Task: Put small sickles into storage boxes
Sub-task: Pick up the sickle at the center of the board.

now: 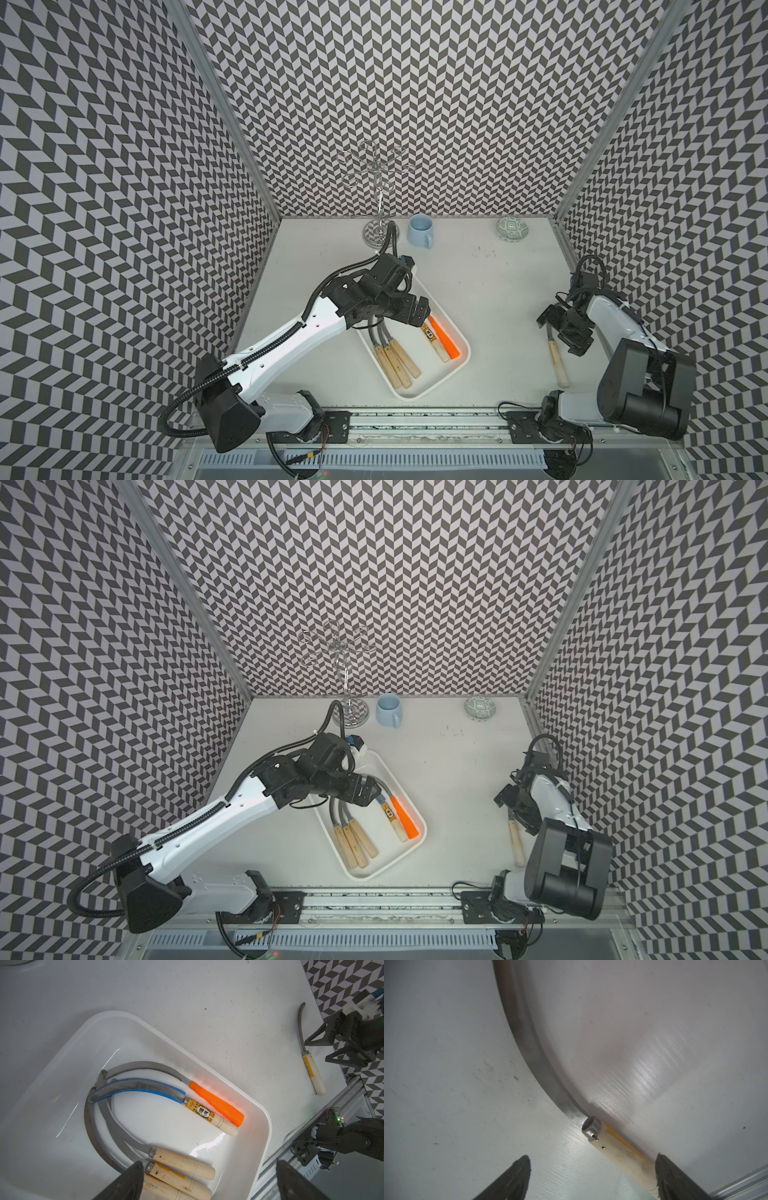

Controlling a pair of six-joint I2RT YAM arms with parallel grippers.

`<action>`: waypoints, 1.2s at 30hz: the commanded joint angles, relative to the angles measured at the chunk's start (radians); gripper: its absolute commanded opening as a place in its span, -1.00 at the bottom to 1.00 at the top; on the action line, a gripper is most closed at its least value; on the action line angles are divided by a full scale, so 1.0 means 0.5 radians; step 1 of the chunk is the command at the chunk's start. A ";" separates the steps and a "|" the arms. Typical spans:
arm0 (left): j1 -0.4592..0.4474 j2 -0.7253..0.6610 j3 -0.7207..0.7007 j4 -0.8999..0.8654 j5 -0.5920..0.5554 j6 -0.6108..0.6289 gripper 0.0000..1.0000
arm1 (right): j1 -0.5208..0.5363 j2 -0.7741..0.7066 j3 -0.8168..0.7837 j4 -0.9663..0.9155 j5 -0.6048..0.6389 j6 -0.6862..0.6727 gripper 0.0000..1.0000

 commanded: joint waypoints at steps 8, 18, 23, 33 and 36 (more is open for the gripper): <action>0.122 0.061 -0.004 0.077 0.099 0.134 0.99 | -0.010 0.150 0.023 0.150 -0.022 -0.079 0.84; 0.184 0.127 0.075 0.130 0.163 0.126 0.99 | 0.004 0.181 -0.005 0.316 -0.344 -0.114 0.87; 0.187 0.134 0.033 0.160 0.159 0.132 0.99 | 0.073 0.203 -0.018 0.424 -0.544 -0.095 0.71; 0.203 0.147 0.010 0.209 0.198 0.118 0.99 | 0.104 0.286 0.145 0.145 -0.213 -0.222 0.70; 0.205 0.147 0.020 0.215 0.196 0.113 0.99 | 0.116 0.240 0.103 0.104 -0.195 -0.226 0.65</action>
